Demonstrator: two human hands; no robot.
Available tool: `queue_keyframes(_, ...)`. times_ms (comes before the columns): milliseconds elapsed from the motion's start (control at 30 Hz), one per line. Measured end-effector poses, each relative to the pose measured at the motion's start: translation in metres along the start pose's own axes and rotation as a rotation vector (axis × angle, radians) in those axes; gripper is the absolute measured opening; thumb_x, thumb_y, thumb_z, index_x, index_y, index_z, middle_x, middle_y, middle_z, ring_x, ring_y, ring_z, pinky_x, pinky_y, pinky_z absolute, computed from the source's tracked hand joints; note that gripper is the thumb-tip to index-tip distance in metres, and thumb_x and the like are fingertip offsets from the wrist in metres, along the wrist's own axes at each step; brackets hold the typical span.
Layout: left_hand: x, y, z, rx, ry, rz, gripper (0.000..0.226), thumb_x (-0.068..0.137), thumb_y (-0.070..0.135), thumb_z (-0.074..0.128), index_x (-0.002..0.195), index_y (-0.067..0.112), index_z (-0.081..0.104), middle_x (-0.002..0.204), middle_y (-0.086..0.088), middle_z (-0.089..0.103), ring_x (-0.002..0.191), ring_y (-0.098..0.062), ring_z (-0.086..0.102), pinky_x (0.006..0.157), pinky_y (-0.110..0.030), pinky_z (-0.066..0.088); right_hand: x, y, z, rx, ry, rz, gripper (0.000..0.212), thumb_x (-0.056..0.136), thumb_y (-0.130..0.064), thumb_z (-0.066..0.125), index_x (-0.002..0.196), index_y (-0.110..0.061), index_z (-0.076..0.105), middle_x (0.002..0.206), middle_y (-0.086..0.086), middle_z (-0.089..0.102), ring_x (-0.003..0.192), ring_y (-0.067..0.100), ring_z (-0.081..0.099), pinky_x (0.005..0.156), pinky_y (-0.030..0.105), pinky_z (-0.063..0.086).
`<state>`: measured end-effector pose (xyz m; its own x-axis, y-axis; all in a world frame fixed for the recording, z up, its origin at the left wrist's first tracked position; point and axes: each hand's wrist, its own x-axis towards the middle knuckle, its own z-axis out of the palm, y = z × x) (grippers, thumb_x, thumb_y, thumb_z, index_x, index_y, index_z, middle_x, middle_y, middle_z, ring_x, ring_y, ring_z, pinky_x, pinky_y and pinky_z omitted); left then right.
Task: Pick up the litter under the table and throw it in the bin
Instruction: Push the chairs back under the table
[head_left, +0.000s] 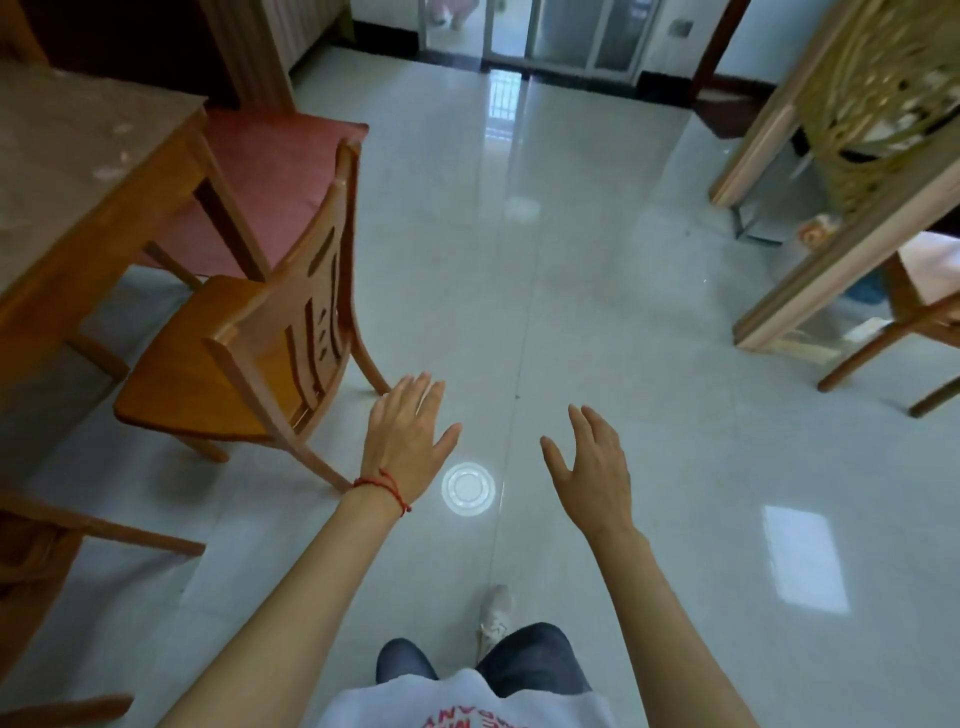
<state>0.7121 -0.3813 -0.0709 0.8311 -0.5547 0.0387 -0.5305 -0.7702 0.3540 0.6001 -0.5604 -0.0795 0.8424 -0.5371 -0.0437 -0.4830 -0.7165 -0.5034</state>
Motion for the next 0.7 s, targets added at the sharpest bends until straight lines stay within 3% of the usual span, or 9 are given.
queue_keyframes(133, 0.044, 0.024, 0.011, 0.003, 0.01, -0.006, 0.06, 0.081, 0.044, 0.037, 0.119, 0.002, 0.055, 0.122, -0.021, 0.059, 0.115, -0.039, 0.054, 0.089, -0.052, 0.045, 0.044, 0.022, -0.019, 0.001, -0.009, -0.012, 0.055, 0.091, -0.035, 0.051, 0.138, -0.01, 0.035, 0.145, 0.014, 0.037, 0.135, 0.027, 0.033, 0.108, 0.038, 0.03)
queue_keyframes(333, 0.104, 0.046, 0.02, 0.005, 0.034, -0.029, 0.052, 0.084, 0.033, 0.054, 0.124, 0.001, 0.05, 0.129, -0.022, 0.053, 0.123, -0.04, 0.047, 0.096, -0.055, 0.039, 0.109, 0.044, -0.035, -0.015, -0.029, -0.035, 0.056, 0.092, -0.037, 0.049, 0.139, -0.011, 0.034, 0.147, 0.012, 0.035, 0.136, 0.026, 0.032, 0.109, 0.038, 0.029)
queue_keyframes(700, 0.259, 0.02, 0.033, 0.028, 0.0, -0.065, 0.053, 0.086, 0.032, 0.057, 0.129, 0.003, 0.046, 0.136, -0.019, 0.047, 0.129, -0.037, 0.04, 0.102, -0.051, 0.034, 0.272, 0.027, -0.023, 0.001, -0.069, -0.086, 0.055, 0.092, -0.036, 0.049, 0.139, -0.01, 0.034, 0.147, 0.013, 0.035, 0.137, 0.026, 0.03, 0.11, 0.038, 0.028)
